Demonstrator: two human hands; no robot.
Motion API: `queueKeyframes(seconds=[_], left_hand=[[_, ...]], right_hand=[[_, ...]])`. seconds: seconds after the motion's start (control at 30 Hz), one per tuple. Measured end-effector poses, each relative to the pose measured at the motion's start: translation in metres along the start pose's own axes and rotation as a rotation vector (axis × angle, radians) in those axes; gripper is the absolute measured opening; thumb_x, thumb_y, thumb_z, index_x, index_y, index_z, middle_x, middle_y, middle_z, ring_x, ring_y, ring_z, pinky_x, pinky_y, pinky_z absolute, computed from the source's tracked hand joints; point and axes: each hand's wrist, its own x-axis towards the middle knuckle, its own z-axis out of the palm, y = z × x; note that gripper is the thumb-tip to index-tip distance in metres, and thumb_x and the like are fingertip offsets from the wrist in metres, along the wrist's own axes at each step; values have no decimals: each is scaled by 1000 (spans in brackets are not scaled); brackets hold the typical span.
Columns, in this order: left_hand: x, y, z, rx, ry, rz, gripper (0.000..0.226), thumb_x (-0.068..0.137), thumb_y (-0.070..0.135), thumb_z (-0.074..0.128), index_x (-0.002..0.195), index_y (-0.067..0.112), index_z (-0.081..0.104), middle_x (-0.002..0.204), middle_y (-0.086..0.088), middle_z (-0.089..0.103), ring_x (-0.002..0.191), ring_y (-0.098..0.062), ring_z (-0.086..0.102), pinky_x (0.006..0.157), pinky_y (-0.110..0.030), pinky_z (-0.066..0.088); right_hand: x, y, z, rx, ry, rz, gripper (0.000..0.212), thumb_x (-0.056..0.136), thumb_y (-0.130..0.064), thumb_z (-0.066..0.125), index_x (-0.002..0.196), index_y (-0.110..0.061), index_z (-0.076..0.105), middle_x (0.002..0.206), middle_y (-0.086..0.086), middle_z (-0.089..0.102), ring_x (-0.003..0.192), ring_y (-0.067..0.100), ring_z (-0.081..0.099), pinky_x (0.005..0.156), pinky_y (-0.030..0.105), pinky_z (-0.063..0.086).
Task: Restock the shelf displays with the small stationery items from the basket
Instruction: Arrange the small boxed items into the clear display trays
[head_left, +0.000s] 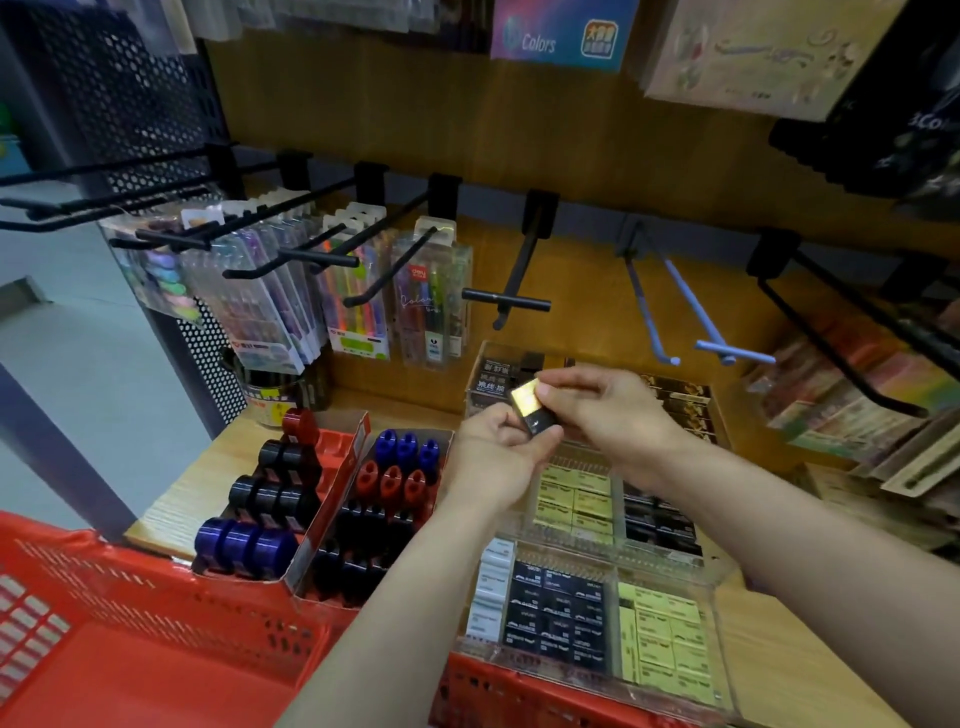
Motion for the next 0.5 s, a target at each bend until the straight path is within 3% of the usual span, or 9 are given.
queueKeyframes(seconds=[0.07,0.13,0.23,0.3,0.4,0.43,0.5], left_hand=[[4,0,-3,102,19,74,18,77,25,84,84,23,67,68,8,72,69,-7,68,72,-26,55],[8,3,-8,253,52,178,23,74,30,86,85,28,66,82,13,72,79,0,65,70,-14,49],[21,13,-20,724,75,462,38,86,31,73,121,31,59,126,12,58,118,-3,48,102,-24,38],[34,20,-25,913,-60,536,48,95,22,60,140,26,44,142,7,50,133,-10,40,114,-31,29],[50,20,-24,1148,-264,476,52,96,12,47,143,21,26,150,5,45,142,-12,32,124,-36,9],[53,18,-23,1200,-298,466,53,95,12,46,142,20,24,151,4,45,144,-12,30,124,-36,5],[57,15,-23,1239,-312,461,55,93,15,48,142,19,22,151,0,46,145,-14,28,124,-37,3]], right_hand=[[2,1,1,-19,-30,-30,12,90,-12,68,98,-19,72,97,7,73,94,18,69,77,26,59],[9,1,-4,21,62,-10,11,91,-12,67,98,-19,71,101,9,71,92,19,69,78,31,60],[27,0,-27,-103,304,55,22,90,-20,70,110,-13,66,107,9,70,97,23,67,89,43,57],[34,0,-39,-306,301,73,29,92,-21,67,119,-12,63,108,6,67,89,19,64,78,34,56],[40,-2,-41,-467,251,96,23,97,-17,58,120,-12,61,94,2,60,72,12,54,55,19,44],[42,-1,-41,-460,242,101,24,98,-16,57,121,-11,61,97,3,62,76,14,58,56,18,46],[46,-1,-39,-450,254,99,26,98,-17,57,123,-10,61,111,6,64,95,23,62,73,27,51]])
